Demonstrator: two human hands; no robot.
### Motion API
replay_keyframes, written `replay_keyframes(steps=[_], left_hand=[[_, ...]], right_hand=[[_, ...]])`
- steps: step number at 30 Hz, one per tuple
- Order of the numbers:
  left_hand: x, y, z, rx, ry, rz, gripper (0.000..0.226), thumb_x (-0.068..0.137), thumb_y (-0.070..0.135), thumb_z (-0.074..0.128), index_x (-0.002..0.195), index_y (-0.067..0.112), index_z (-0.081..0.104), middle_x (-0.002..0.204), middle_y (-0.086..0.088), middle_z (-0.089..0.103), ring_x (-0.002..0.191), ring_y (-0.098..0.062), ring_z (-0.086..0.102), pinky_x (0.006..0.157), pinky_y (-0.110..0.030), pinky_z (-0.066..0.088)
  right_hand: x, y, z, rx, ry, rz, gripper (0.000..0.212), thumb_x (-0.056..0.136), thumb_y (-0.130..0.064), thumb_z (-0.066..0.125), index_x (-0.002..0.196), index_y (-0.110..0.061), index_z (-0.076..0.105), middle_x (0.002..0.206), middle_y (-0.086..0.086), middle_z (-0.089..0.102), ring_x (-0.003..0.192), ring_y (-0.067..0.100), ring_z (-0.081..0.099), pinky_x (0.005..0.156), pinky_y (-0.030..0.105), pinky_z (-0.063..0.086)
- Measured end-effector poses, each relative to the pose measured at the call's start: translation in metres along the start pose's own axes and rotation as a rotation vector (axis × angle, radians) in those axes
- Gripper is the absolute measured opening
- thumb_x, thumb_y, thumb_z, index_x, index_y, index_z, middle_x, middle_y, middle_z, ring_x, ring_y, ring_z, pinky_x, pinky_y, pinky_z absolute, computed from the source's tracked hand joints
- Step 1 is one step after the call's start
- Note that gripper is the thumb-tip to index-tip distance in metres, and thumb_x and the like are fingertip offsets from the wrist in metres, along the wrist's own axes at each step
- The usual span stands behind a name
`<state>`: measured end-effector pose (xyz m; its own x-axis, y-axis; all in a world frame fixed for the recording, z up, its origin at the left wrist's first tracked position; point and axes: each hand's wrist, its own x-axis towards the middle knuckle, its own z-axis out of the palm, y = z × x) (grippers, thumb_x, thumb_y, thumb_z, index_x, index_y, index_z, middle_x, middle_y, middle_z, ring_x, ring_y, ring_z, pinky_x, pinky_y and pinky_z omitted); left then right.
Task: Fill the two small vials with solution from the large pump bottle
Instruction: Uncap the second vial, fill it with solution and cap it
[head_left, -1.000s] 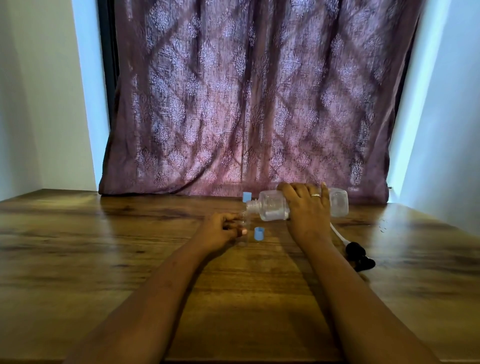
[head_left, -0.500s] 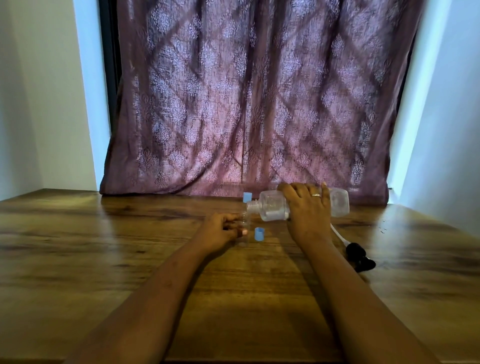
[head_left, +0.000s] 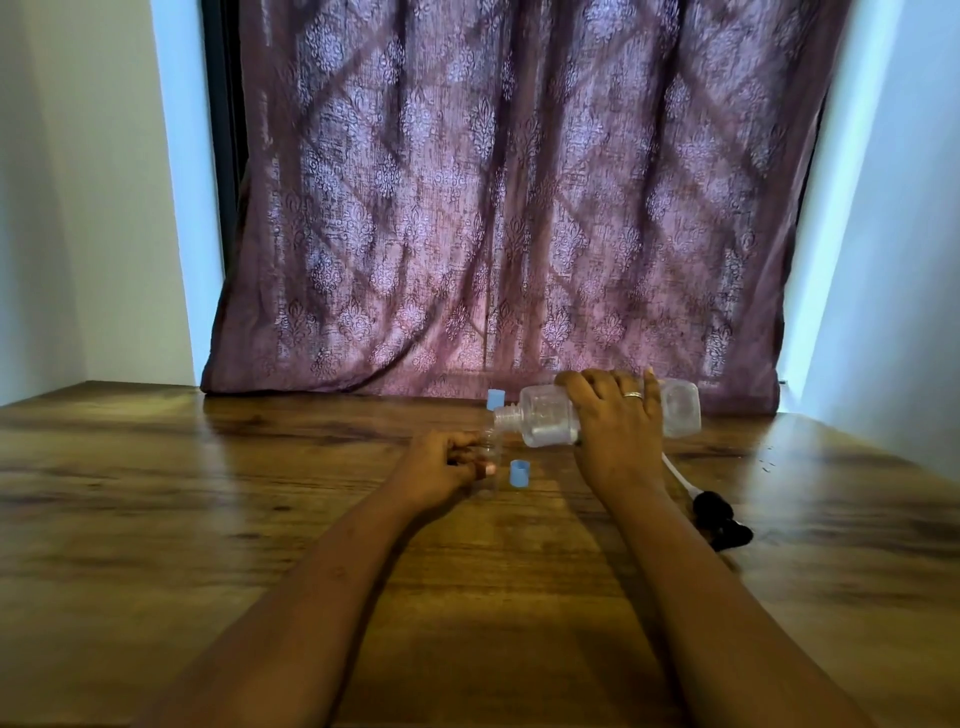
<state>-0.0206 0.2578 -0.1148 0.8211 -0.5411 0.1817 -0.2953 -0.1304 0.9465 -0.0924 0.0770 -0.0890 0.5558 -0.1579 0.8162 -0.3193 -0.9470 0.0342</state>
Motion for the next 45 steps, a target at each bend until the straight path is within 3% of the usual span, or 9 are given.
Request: replay_keyframes(steps=[8, 13, 17, 22, 32, 37, 42, 45], left_hand=[[0.0004, -0.0008, 0.0006, 0.042, 0.016, 0.025, 0.033, 0.085, 0.008, 0.068, 0.118, 0.016, 0.063, 0.095, 0.006, 0.069, 0.088, -0.009, 0.066, 0.063, -0.016, 0.055], [0.0016, -0.0015, 0.0002, 0.053, 0.022, 0.013, 0.037, 0.084, 0.01, 0.07, 0.12, 0.012, 0.064, 0.1, 0.001, 0.072, 0.091, -0.014, 0.068, 0.068, -0.022, 0.056], [0.0016, -0.0012, -0.0005, 0.063, 0.01, 0.013, 0.038, 0.085, 0.011, 0.069, 0.123, 0.013, 0.062, 0.105, 0.0, 0.071, 0.091, -0.013, 0.069, 0.064, -0.019, 0.056], [0.003, -0.0032, -0.0001, 0.082, 0.028, 0.015, 0.039, 0.084, 0.014, 0.07, 0.122, 0.015, 0.062, 0.105, -0.002, 0.072, 0.096, -0.02, 0.068, 0.082, -0.037, 0.059], [0.0031, -0.0041, 0.0, 0.042, 0.017, 0.026, 0.034, 0.085, 0.01, 0.068, 0.118, 0.014, 0.064, 0.106, -0.002, 0.071, 0.095, -0.017, 0.069, 0.079, -0.032, 0.058], [0.0027, -0.0035, -0.0001, 0.048, 0.016, 0.021, 0.022, 0.086, 0.009, 0.067, 0.097, 0.028, 0.065, 0.101, 0.001, 0.071, 0.094, -0.017, 0.069, 0.082, -0.034, 0.059], [0.0013, -0.0003, 0.0002, 0.034, 0.01, 0.026, 0.03, 0.086, 0.006, 0.066, 0.114, 0.014, 0.064, 0.096, 0.005, 0.069, 0.096, -0.017, 0.067, 0.085, -0.035, 0.058], [0.001, 0.0005, 0.0004, 0.036, 0.006, 0.024, 0.034, 0.086, 0.006, 0.066, 0.12, 0.011, 0.062, 0.096, 0.004, 0.069, 0.091, -0.012, 0.067, 0.074, -0.023, 0.058]], right_hand=[[-0.0008, -0.0012, -0.0046, 0.036, 0.015, -0.008, 0.044, 0.07, -0.009, 0.059, 0.112, -0.022, 0.058, 0.109, 0.004, 0.064, 0.109, 0.031, 0.054, 0.109, 0.053, 0.022], [-0.001, -0.0021, -0.0068, 0.043, 0.025, -0.006, 0.044, 0.07, -0.016, 0.042, 0.11, -0.022, 0.059, 0.108, 0.004, 0.065, 0.108, 0.031, 0.055, 0.108, 0.053, 0.024], [-0.0005, -0.0009, -0.0036, 0.029, 0.043, -0.01, 0.04, 0.071, -0.015, 0.048, 0.109, -0.023, 0.06, 0.106, 0.003, 0.065, 0.106, 0.03, 0.056, 0.108, 0.052, 0.026], [-0.0007, -0.0009, -0.0036, 0.031, 0.022, -0.009, 0.042, 0.072, -0.016, 0.042, 0.111, -0.023, 0.059, 0.108, 0.002, 0.064, 0.107, 0.03, 0.054, 0.109, 0.052, 0.022], [0.0006, -0.0003, -0.0032, 0.02, -0.006, -0.003, 0.041, 0.072, -0.011, 0.06, 0.111, -0.023, 0.058, 0.109, 0.002, 0.064, 0.109, 0.03, 0.054, 0.111, 0.051, 0.02], [0.0003, -0.001, -0.0039, 0.014, -0.017, 0.0, 0.044, 0.072, -0.007, 0.06, 0.112, -0.024, 0.057, 0.11, 0.002, 0.063, 0.11, 0.029, 0.053, 0.112, 0.051, 0.017], [-0.0003, -0.0012, -0.0029, 0.015, -0.006, 0.0, 0.043, 0.073, -0.006, 0.056, 0.112, -0.024, 0.057, 0.11, 0.001, 0.063, 0.11, 0.029, 0.053, 0.112, 0.05, 0.016], [-0.0002, -0.0013, -0.0037, 0.022, 0.01, 0.0, 0.042, 0.073, -0.01, 0.047, 0.111, -0.025, 0.058, 0.109, 0.001, 0.063, 0.109, 0.028, 0.053, 0.112, 0.05, 0.017]])
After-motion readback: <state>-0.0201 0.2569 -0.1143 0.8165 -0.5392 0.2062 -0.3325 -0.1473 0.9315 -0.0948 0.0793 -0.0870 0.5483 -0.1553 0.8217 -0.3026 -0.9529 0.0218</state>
